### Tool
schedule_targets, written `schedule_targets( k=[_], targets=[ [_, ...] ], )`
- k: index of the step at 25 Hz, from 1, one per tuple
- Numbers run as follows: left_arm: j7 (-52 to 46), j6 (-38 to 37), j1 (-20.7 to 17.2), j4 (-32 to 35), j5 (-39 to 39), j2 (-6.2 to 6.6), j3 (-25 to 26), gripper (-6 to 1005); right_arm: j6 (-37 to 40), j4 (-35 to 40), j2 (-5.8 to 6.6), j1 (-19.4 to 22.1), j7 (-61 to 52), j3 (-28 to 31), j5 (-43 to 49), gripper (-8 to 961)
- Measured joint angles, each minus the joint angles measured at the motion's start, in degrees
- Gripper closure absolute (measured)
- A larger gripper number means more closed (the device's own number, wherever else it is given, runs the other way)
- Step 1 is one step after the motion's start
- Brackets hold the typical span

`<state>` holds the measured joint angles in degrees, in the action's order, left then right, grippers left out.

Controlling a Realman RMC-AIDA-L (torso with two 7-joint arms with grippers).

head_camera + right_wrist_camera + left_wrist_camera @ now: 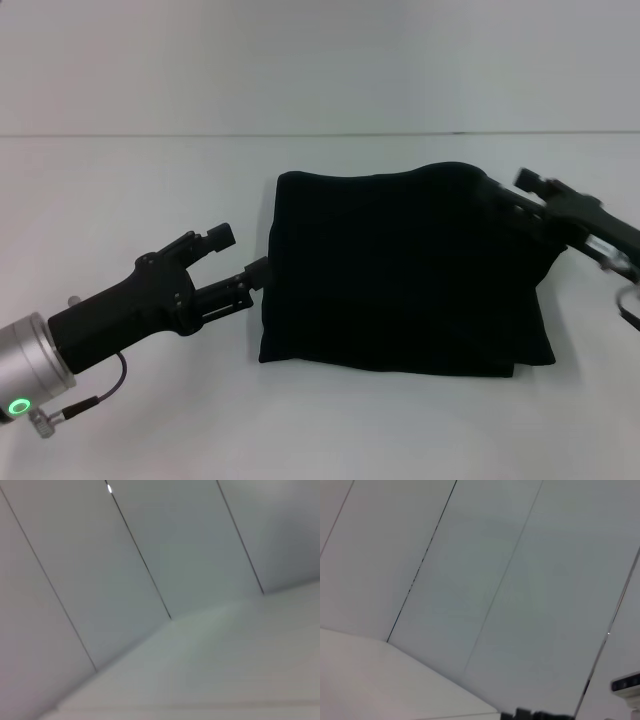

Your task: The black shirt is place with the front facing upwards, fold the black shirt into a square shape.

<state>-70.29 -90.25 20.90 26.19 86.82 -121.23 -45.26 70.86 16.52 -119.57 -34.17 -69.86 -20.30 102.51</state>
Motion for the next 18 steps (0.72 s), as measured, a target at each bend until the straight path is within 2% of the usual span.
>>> schedule_targets(
  k=[4,8,18],
  targets=[
    [-0.44,-0.02,0.01,0.05,-0.17,-0.21,0.15,62,-8.25,-0.40,-0.14,-1.88,-1.22,-4.94,0.04,136],
    [-0.63,-0.02,0.13,0.14,-0.20,-0.23,0.19,62,-12.38,-1.31,-0.29,-1.69,-1.40,-6.87,0.06,34],
    [-0.64,-0.06,0.33,0.03,-0.25,-0.23,0.17,63,-15.58,-1.57,-0.18,1.38,-2.79,-6.44,-0.37,39]
  ],
)
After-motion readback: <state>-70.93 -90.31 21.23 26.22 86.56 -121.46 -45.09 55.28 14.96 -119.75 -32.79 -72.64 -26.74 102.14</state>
